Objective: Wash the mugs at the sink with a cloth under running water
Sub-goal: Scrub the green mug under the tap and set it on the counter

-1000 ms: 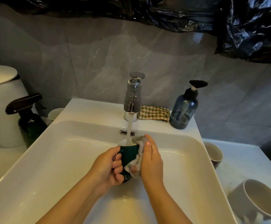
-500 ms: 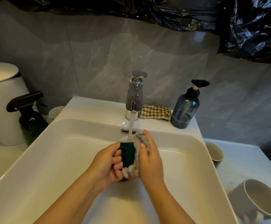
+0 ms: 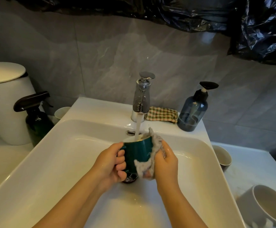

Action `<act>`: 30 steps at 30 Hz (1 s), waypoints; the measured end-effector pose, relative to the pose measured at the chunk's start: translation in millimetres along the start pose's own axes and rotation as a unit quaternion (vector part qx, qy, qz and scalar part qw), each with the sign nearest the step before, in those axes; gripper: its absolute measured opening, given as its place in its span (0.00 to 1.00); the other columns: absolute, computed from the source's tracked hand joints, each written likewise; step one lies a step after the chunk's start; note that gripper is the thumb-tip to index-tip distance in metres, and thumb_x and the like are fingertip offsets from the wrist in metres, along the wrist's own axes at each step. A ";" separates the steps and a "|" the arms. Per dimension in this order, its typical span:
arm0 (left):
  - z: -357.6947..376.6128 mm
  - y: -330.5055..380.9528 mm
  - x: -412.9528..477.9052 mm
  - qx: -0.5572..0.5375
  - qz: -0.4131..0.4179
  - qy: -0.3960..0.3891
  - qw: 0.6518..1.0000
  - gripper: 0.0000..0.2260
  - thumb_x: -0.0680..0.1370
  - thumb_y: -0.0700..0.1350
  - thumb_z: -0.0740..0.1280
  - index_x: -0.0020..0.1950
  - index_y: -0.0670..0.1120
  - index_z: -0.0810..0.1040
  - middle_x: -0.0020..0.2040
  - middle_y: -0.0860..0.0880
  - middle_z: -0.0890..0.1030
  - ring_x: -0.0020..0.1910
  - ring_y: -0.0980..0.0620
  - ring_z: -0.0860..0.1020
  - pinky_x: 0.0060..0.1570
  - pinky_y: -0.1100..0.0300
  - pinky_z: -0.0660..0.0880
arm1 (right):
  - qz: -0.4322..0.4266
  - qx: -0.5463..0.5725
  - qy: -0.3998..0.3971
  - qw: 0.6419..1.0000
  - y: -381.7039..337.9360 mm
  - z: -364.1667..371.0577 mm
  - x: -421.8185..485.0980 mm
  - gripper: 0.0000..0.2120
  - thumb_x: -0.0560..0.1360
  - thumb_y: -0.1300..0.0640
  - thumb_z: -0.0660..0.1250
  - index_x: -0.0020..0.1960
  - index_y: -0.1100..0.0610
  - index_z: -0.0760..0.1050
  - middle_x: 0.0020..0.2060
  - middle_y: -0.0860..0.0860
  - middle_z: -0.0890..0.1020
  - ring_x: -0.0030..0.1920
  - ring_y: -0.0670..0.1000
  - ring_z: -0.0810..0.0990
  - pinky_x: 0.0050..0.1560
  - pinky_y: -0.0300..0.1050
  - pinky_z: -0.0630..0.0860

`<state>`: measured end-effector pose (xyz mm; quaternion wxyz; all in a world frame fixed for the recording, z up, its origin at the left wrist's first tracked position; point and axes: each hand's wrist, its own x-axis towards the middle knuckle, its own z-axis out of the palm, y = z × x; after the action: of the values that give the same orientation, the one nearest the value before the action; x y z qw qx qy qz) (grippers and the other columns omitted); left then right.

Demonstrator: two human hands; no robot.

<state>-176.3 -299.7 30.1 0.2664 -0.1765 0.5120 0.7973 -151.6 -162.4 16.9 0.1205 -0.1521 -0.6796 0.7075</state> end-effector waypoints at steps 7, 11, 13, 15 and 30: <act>3.4 -3.9 -3.0 0.076 0.011 -0.002 0.997 0.17 0.78 0.49 0.59 0.31 0.47 0.71 0.22 0.50 0.65 0.19 0.56 0.62 0.21 0.70 0.57 | -0.080 -0.214 -0.068 0.971 14.9 8.3 -6.3 0.27 0.75 0.42 0.63 0.71 0.38 0.57 0.69 0.43 0.67 0.66 0.43 0.67 0.66 0.44 0.67; -1.7 0.9 -2.2 0.057 -0.009 -0.025 0.998 0.23 0.79 0.50 0.59 0.24 0.49 0.62 0.21 0.53 0.57 0.19 0.56 0.56 0.20 0.70 0.55 | 0.163 0.085 0.011 0.983 -6.6 -3.9 9.1 0.13 0.81 0.53 0.57 0.41 0.55 0.73 0.38 0.53 0.78 0.38 0.49 0.76 0.35 0.41 0.71; 0.1 -1.1 -1.2 0.027 -0.023 -0.021 0.999 0.23 0.78 0.49 0.59 0.23 0.49 0.63 0.20 0.53 0.58 0.17 0.56 0.56 0.20 0.71 0.55 | 0.169 0.117 -0.003 0.979 -8.9 -2.9 4.3 0.10 0.79 0.54 0.60 0.41 0.56 0.73 0.36 0.52 0.77 0.37 0.50 0.75 0.32 0.40 0.72; 1.2 -3.9 -1.1 0.022 -0.028 -0.007 0.999 0.20 0.78 0.48 0.60 0.26 0.47 0.68 0.19 0.52 0.62 0.16 0.57 0.58 0.20 0.72 0.55 | 0.038 -0.109 -0.077 0.990 -3.8 1.9 -7.6 0.09 0.75 0.52 0.65 0.55 0.47 0.71 0.47 0.40 0.76 0.47 0.44 0.76 0.42 0.33 0.74; -9.9 5.3 -1.5 0.058 -0.044 -0.023 0.997 0.24 0.78 0.49 0.60 0.22 0.49 0.62 0.20 0.54 0.56 0.17 0.57 0.55 0.21 0.73 0.53 | 0.121 0.027 0.059 0.991 14.6 -17.2 7.6 0.15 0.78 0.65 0.57 0.48 0.45 0.73 0.46 0.56 0.80 0.41 0.53 0.78 0.36 0.42 0.74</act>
<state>-178.2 -310.8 30.6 0.3223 -0.1647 0.5432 0.7576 -151.6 -144.3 1.4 0.0782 -0.2711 -0.6287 0.7246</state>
